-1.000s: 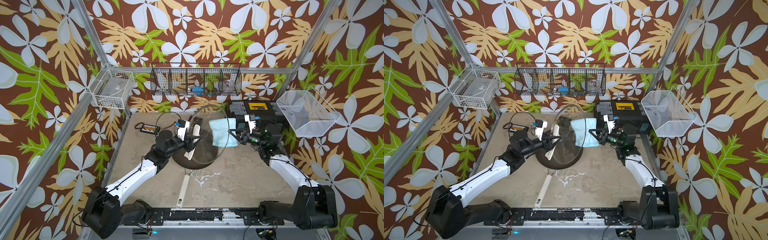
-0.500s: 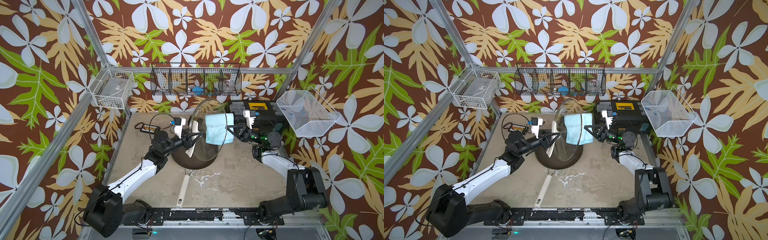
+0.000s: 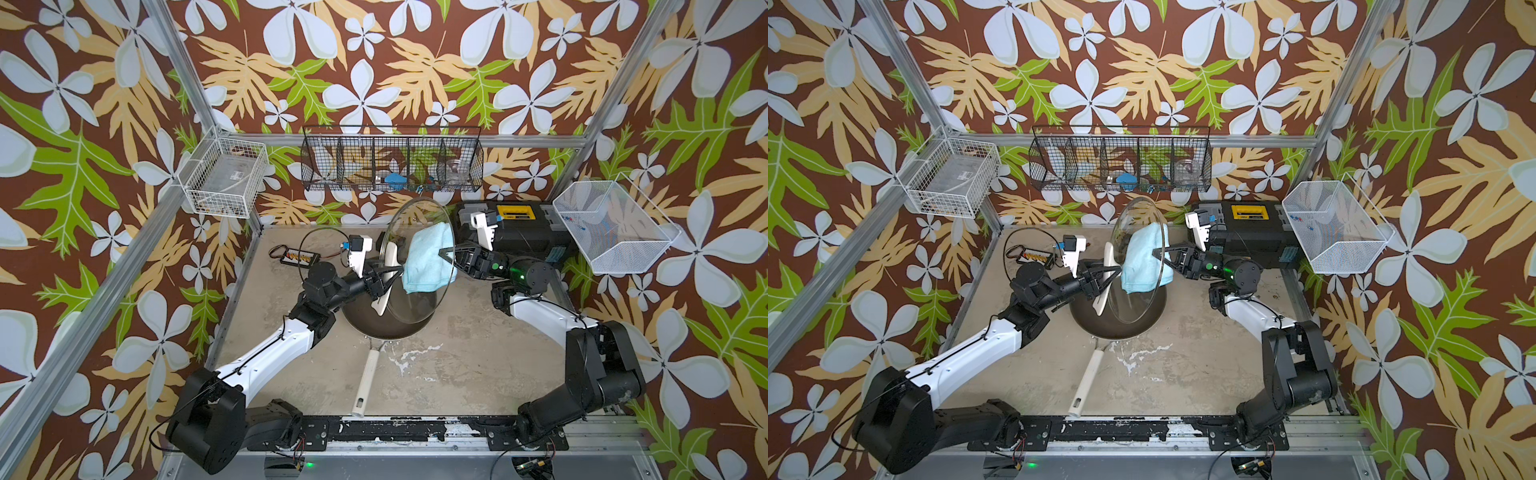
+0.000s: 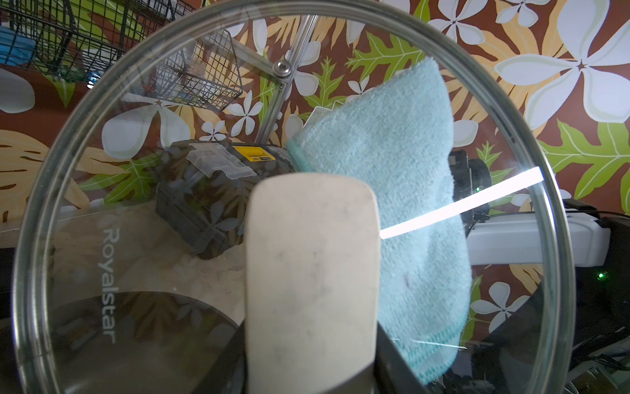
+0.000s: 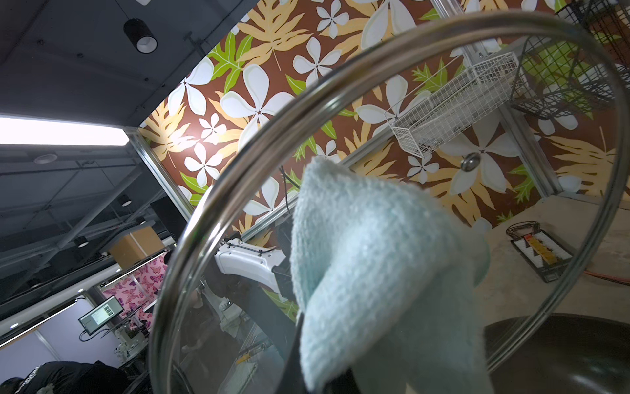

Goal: Wipe the pot lid with a cloth
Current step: Wipe the pot lid.

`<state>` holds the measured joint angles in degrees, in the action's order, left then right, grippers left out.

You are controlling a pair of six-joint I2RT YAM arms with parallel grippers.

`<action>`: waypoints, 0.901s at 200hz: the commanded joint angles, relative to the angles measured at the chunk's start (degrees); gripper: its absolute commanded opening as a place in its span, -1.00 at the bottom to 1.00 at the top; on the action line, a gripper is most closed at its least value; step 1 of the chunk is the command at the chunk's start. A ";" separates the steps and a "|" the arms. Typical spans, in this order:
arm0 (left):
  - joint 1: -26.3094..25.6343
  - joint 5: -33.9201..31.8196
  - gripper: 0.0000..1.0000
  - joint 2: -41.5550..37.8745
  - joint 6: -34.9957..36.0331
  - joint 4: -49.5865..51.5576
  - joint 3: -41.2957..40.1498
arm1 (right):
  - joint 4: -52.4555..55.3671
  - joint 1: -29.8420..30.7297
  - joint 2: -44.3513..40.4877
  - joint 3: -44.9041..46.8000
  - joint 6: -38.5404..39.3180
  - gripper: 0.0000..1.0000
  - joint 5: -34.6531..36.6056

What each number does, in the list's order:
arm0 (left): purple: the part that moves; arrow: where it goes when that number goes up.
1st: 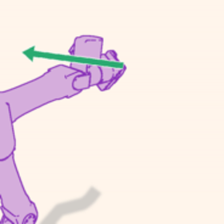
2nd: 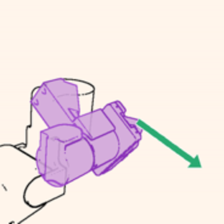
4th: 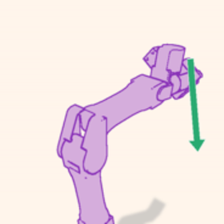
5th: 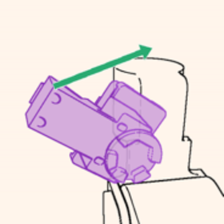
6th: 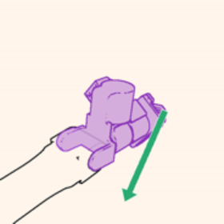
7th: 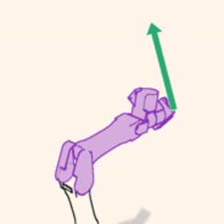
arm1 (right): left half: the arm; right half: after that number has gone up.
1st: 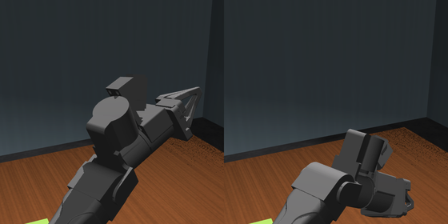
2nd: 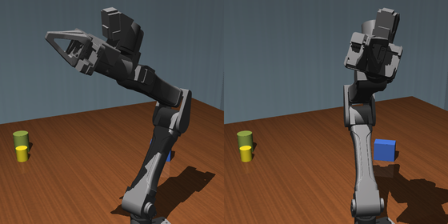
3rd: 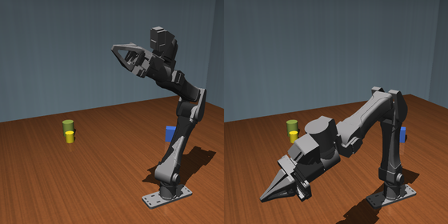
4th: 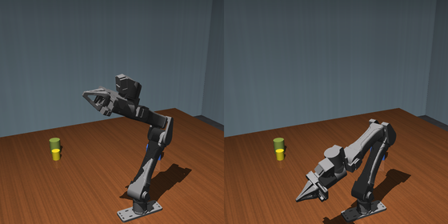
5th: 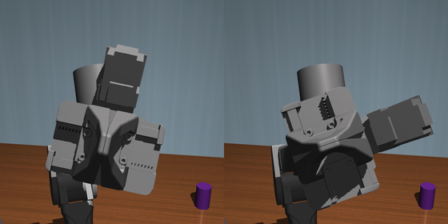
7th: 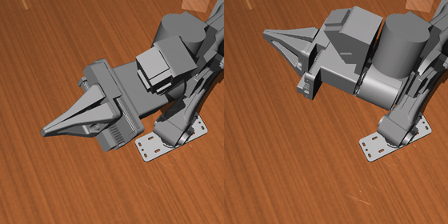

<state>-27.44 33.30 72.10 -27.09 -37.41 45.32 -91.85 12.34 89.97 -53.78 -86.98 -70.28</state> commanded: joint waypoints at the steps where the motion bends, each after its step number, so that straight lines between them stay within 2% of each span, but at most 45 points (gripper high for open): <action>1: 0.02 1.17 -1.00 -0.38 -0.63 -14.16 0.13 | -12.38 0.05 0.50 -0.91 -1.16 -1.00 1.24; 97: 0.02 3.74 -1.00 1.31 -2.66 -16.34 0.69 | -12.38 0.16 4.30 -5.65 -2.05 -1.00 4.67; 180: 0.02 6.74 -1.00 3.34 -4.67 -18.49 1.35 | -12.38 0.12 11.16 -12.38 -2.84 -1.00 6.19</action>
<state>-27.44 38.41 75.44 -31.35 -43.90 45.41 -92.31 12.45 99.61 -64.27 -89.56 -65.45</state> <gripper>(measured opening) 0.440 0.067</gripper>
